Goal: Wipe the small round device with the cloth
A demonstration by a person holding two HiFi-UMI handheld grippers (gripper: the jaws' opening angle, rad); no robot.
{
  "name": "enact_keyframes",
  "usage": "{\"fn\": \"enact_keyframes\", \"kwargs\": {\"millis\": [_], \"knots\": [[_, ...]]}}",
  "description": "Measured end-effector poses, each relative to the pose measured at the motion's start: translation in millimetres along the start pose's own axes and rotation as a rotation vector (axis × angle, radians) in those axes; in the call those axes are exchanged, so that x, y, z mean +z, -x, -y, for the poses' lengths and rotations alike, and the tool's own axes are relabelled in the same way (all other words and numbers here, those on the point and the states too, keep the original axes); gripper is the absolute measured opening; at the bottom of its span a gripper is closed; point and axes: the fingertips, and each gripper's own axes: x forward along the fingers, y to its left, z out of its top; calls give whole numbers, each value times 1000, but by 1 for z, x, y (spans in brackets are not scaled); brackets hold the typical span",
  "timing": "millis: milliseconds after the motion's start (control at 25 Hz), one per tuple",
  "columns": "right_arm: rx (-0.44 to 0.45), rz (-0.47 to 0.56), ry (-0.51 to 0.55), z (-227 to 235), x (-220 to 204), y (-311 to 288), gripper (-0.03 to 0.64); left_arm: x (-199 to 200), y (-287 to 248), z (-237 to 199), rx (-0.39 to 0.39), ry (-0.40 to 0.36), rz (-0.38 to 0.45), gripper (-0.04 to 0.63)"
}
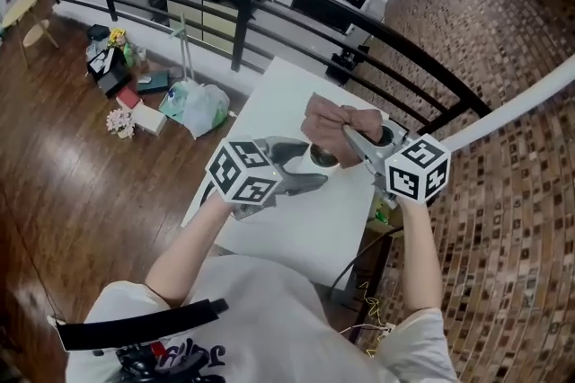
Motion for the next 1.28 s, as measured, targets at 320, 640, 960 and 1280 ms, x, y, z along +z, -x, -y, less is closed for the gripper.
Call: {"fn": "enact_keyframes", "kwargs": {"millis": [320,640,960,1280], "knots": [[-31,550,-428,29,13,53,23,84,59,-3,-299,436,595,327],[55,780,-618,-19,35,26,23,113,74,-22,-252,497,776,327],[251,808,-678,-75,51,13,23,121,80,-43,-173,560,866,325],[25,904,-543,-34,67,49,23,124,89,-41,-327,680,897,325]]}}
